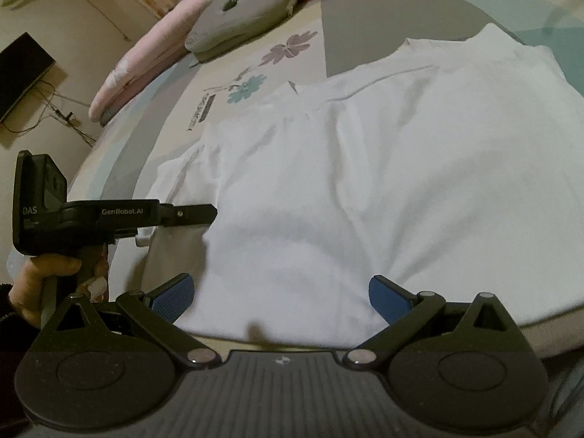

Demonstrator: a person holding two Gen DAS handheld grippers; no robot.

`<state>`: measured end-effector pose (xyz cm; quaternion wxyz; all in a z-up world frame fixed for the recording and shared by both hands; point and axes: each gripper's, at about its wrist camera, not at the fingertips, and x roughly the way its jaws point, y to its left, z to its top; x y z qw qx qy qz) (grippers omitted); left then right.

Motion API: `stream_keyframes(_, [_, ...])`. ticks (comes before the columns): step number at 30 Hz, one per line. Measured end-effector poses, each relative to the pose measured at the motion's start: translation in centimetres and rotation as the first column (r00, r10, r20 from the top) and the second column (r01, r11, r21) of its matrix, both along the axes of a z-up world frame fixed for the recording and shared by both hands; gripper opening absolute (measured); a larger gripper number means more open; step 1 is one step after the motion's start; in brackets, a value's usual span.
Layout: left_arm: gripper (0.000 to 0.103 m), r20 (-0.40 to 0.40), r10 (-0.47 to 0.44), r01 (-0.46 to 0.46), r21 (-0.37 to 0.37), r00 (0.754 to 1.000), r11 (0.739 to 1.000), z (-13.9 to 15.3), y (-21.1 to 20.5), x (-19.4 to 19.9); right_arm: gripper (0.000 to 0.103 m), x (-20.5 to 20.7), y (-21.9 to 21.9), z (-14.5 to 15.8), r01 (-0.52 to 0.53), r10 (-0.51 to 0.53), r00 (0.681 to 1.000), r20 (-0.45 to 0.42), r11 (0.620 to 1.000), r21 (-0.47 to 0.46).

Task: Fold clothes
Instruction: 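Lift the grasped edge with the left gripper and fold it over the sweatshirt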

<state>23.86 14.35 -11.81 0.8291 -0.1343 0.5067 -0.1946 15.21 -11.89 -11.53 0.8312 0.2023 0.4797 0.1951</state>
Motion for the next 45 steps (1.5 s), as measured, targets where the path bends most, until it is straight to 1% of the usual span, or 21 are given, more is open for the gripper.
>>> stream_keyframes(2, [0.019,0.004,0.000,0.000,0.011,1.000,1.000,0.1,-0.2,0.0,0.103,0.2,0.2,0.7,-0.018,0.018,1.000,0.010,1.000,-0.003])
stream_keyframes(4, [0.019,0.010,0.002,-0.002,0.019,1.000,1.000,0.1,-0.3,-0.1,0.103,0.2,0.4,1.4,-0.038,0.039,0.998,0.052,0.999,-0.011])
stream_keyframes(5, [0.019,0.012,0.004,-0.004,0.020,1.000,1.000,0.1,-0.3,-0.1,0.103,0.3,0.6,1.3,-0.055,0.056,0.997,0.054,0.998,-0.016])
stream_keyframes(6, [0.019,0.012,0.007,-0.008,0.019,1.000,1.000,0.1,-0.3,-0.1,0.103,0.6,0.8,0.9,-0.073,0.073,0.997,0.021,0.997,-0.017])
stream_keyframes(7, [0.019,0.011,0.011,-0.011,0.017,1.000,1.000,0.1,-0.3,-0.2,0.103,0.8,1.0,0.0,-0.090,0.089,0.995,-0.036,0.996,-0.011])
stream_keyframes(8, [0.019,0.006,0.017,-0.017,0.013,1.000,1.000,0.0,-0.2,-0.2,0.103,0.7,1.0,-0.1,-0.092,0.092,0.995,-0.047,0.996,-0.007])
stream_keyframes(11, [0.018,-0.030,0.052,-0.052,0.003,0.998,0.999,0.2,-0.2,0.1,0.103,0.3,0.4,0.4,-0.086,0.086,0.996,-0.037,0.996,0.009])
stream_keyframes(12, [0.014,-0.043,0.055,-0.055,0.006,0.998,0.998,0.4,-0.3,0.2,0.103,0.2,0.0,0.7,-0.078,0.078,0.996,-0.030,0.997,0.006])
stream_keyframes(15, [0.014,-0.059,0.041,-0.039,0.035,0.997,0.999,1.2,-0.9,0.6,0.103,-0.4,-1.1,1.7,-0.066,0.067,0.998,0.019,0.997,-0.032])
stream_keyframes(18, [0.014,-0.059,0.033,-0.029,0.066,0.998,0.997,2.1,-1.5,0.8,0.103,-0.8,-2.0,2.7,-0.101,0.109,0.991,0.081,0.990,-0.094])
stream_keyframes(22, [0.014,-0.035,0.018,-0.014,0.108,0.999,0.994,3.8,-2.7,0.6,0.103,-1.4,-3.7,3.5,-0.104,0.140,0.976,0.166,0.972,-0.211])
stream_keyframes(28, [0.014,0.008,-0.019,0.018,0.103,1.000,0.995,7.4,-5.1,0.6,0.103,-1.8,-6.6,3.5,-0.065,0.095,0.978,0.187,0.985,-0.159])
stream_keyframes(31, [0.014,0.020,-0.042,0.039,0.115,0.999,0.993,8.9,-6.8,0.7,0.103,-1.9,-7.6,3.5,-0.048,0.073,0.979,0.190,0.990,-0.132])
stream_keyframes(33, [0.014,0.028,-0.054,0.050,0.128,0.998,0.990,9.7,-8.1,0.8,0.103,-2.1,-8.2,3.5,-0.038,0.060,0.979,0.196,0.992,-0.116])
stream_keyframes(37, [0.014,0.040,-0.079,0.074,0.120,0.996,0.990,11.0,-10.4,0.8,0.103,-3.0,-9.9,3.7,0.003,0.015,0.977,0.215,0.996,-0.085])
stream_keyframes(42, [0.014,0.043,-0.106,0.101,0.111,0.993,0.989,12.5,-13.2,0.9,0.103,-4.4,-11.9,5.3,0.044,-0.028,0.963,0.267,0.997,-0.057])
stream_keyframes(45, [0.014,0.039,-0.122,0.116,0.128,0.992,0.985,13.1,-15.2,1.2,0.103,-5.4,-13.1,6.2,0.063,-0.048,0.954,0.296,0.997,-0.041])
